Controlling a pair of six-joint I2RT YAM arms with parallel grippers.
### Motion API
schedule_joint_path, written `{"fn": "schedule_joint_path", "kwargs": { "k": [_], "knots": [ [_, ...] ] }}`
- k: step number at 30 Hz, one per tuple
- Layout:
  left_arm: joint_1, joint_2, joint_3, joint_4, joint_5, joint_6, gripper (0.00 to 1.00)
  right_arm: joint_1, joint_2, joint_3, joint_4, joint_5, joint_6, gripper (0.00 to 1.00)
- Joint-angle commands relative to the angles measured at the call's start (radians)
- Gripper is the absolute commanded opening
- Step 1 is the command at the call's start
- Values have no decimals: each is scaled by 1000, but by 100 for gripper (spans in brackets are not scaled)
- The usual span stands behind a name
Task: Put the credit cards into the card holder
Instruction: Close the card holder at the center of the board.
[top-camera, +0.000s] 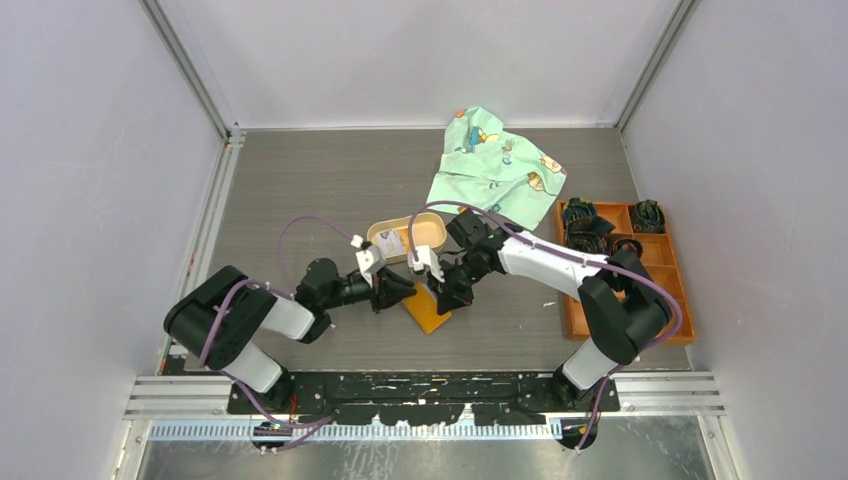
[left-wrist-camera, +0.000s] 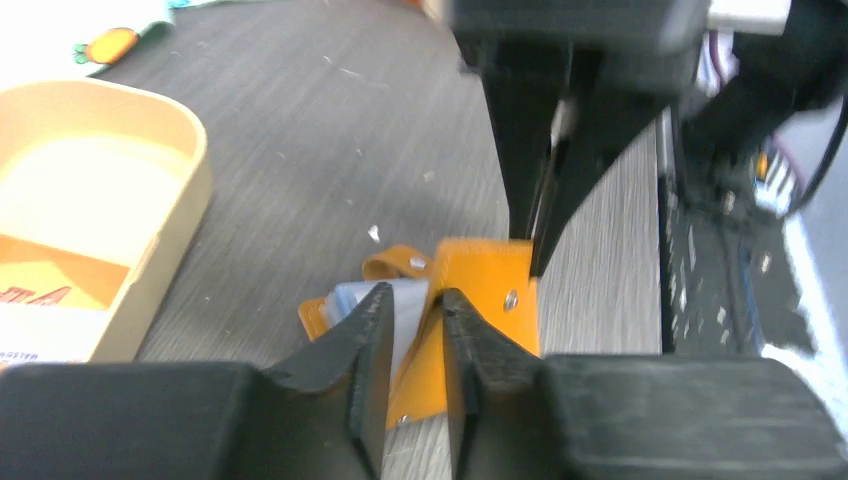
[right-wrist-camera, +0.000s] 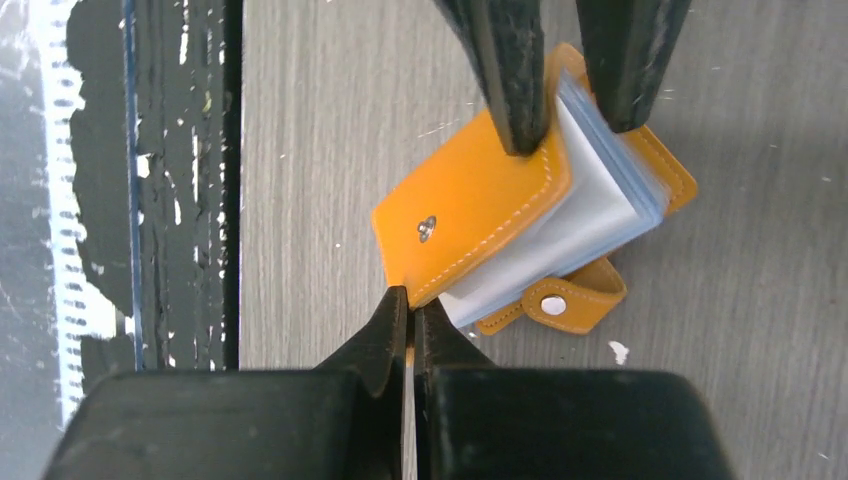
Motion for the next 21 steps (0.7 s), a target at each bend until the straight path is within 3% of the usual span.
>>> {"fn": "schedule_joint_path", "kwargs": {
  "k": [1, 4, 8, 10, 16, 18, 21],
  "knots": [
    [3, -140, -5, 36, -205, -254, 33, 7, -22, 50, 67, 101, 152, 1],
    [4, -293, -5, -167, -305, -399, 45, 5, -36, 63, 78, 155, 225, 1],
    [4, -539, 91, -796, -515, -560, 60, 6, -17, 95, 63, 189, 296, 1],
    [3, -607, 129, -978, -525, -614, 62, 6, 4, 109, 57, 195, 321, 1],
    [-4, -611, 64, -1025, -513, -1031, 60, 15, 33, 128, 65, 198, 377, 3],
    [-35, -570, 77, -1004, -519, -1096, 59, 22, 36, 127, 72, 201, 386, 4],
    [-110, -505, 163, -1097, -622, -1119, 60, 36, 47, 128, 75, 209, 391, 5]
  ]
}}
